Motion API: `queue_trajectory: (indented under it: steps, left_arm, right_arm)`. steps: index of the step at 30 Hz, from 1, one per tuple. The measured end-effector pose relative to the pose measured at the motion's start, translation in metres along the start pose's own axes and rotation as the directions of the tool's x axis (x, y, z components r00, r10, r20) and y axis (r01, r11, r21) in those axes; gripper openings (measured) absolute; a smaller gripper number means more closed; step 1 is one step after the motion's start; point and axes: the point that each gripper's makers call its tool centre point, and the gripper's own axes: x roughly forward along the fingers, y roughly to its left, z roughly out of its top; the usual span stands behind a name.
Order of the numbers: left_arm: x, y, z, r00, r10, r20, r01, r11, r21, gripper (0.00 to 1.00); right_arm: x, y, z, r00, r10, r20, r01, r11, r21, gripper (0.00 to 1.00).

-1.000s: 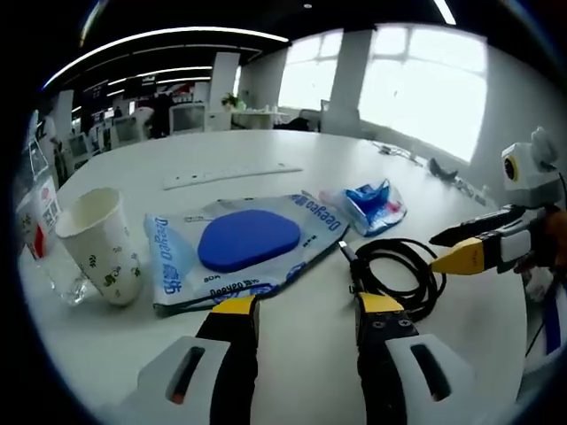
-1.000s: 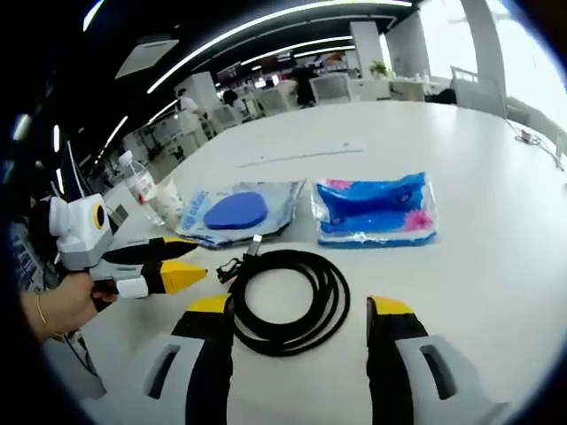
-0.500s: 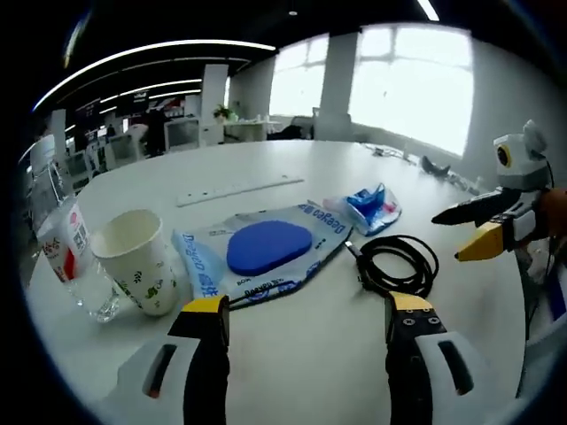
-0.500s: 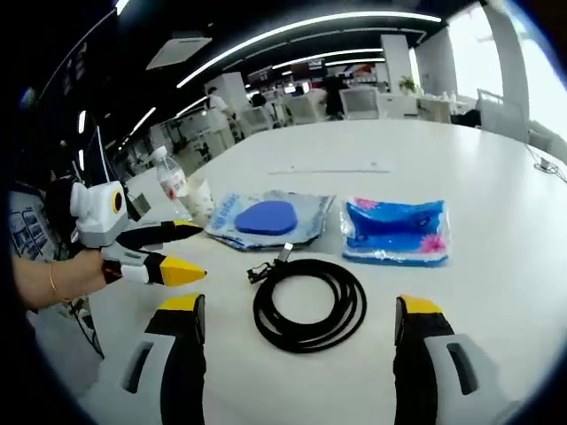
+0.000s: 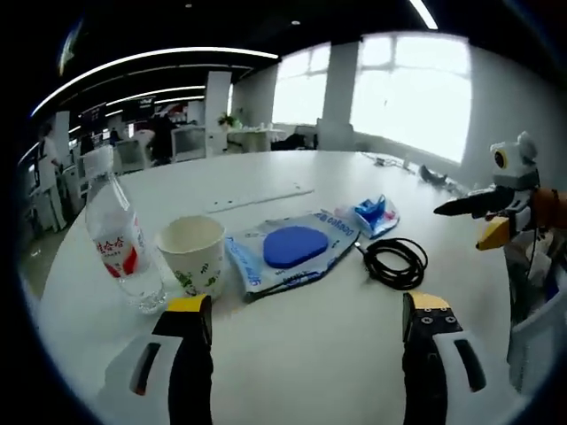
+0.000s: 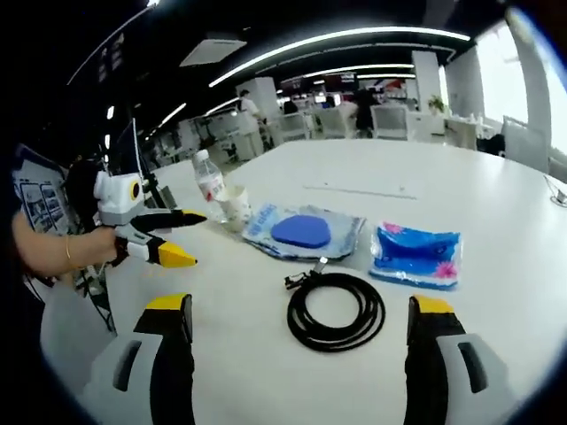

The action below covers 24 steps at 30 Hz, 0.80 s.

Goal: Arrange the tabletop items into an orderly group along one side of the table until the central work area is clear of visible clutter.

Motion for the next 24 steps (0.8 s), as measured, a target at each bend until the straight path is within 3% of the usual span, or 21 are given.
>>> queue_trajectory:
  steps: [3, 13, 24]
  left_arm:
    - [-0.014, 0.001, -0.002, 1.000, 0.004, -0.012, -0.004, 0.999, 0.035, 0.91]
    - [-0.063, 0.002, -0.015, 0.999, 0.002, -0.038, 0.000, 0.999, 0.043, 0.94]
    - [-0.107, -0.001, -0.017, 0.999, 0.027, -0.035, -0.025, 0.997, 0.066, 0.95]
  right_arm:
    - [-0.010, 0.005, 0.003, 1.000, -0.002, -0.001, 0.002, 1.000, -0.015, 1.00]
    - [-0.044, 0.017, 0.007, 1.000, -0.006, 0.000, 0.006, 0.999, -0.045, 1.00]
    - [-0.076, 0.035, 0.005, 1.000, -0.002, 0.010, 0.002, 0.998, -0.066, 1.00]
